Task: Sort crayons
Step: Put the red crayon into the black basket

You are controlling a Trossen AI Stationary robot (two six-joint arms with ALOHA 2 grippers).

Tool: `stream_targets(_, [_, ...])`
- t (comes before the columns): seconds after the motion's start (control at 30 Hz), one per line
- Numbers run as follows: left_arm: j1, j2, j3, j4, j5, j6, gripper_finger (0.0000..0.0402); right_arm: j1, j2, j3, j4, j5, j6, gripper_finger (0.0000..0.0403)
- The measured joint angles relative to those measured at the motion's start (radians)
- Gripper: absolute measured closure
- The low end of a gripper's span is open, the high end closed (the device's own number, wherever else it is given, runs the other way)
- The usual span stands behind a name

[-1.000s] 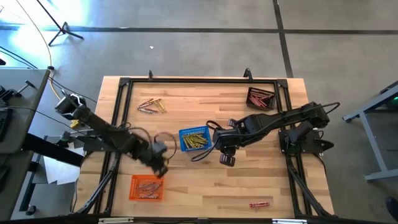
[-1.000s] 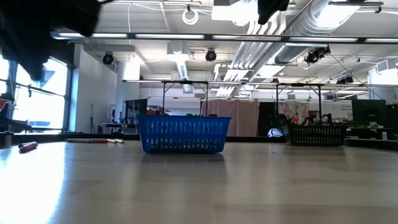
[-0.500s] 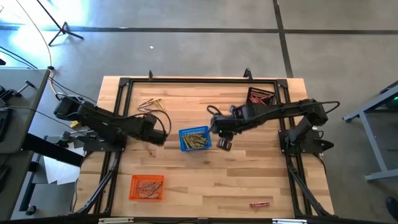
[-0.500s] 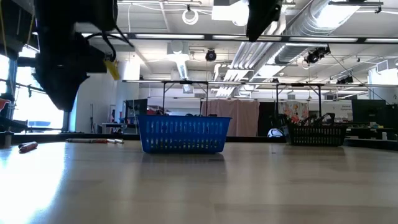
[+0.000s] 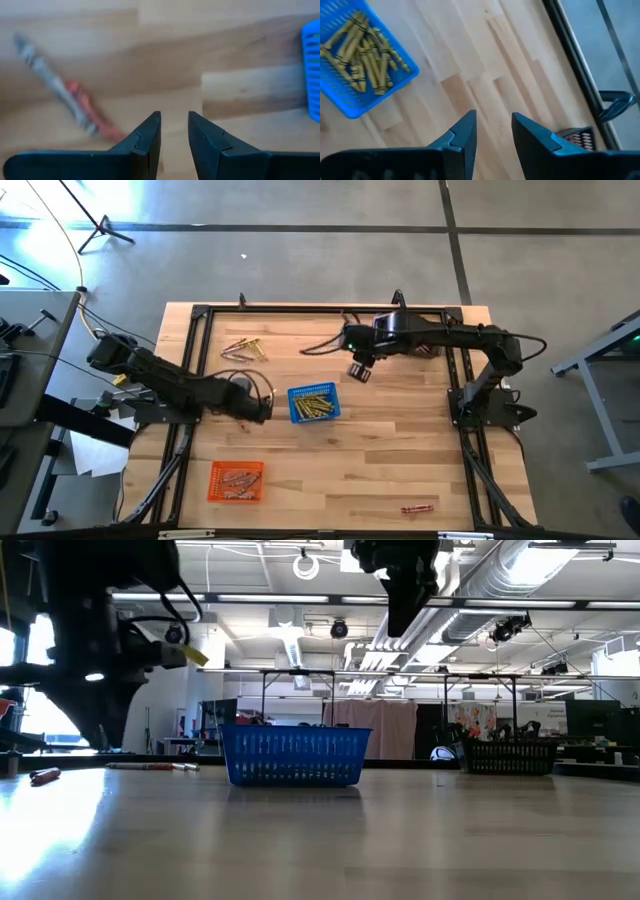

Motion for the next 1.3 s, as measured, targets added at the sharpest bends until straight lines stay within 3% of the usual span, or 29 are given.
stream_targets(0.3, [-0.247, 0.027, -0.001, -0.048, -0.012, -0.544, 0.0319, -0.123, 0.0, 0.0, 0.032, -0.012, -0.166, 0.0293])
stream_targets(0.57, [-0.211, 0.083, 0.0, -0.075, 0.034, -0.554, 0.0319, -0.195, 0.0, 0.0, 0.039, -0.052, -0.235, 0.0293])
stream_targets(1.03, [-0.146, 0.189, 0.004, -0.038, 0.067, -0.531, 0.0322, -0.214, 0.0, 0.0, 0.045, -0.056, -0.284, 0.0293])
stream_targets(1.3, [-0.142, 0.192, 0.018, -0.017, 0.064, -0.496, 0.0394, -0.214, 0.0, 0.0, 0.074, -0.056, -0.298, 0.0293])
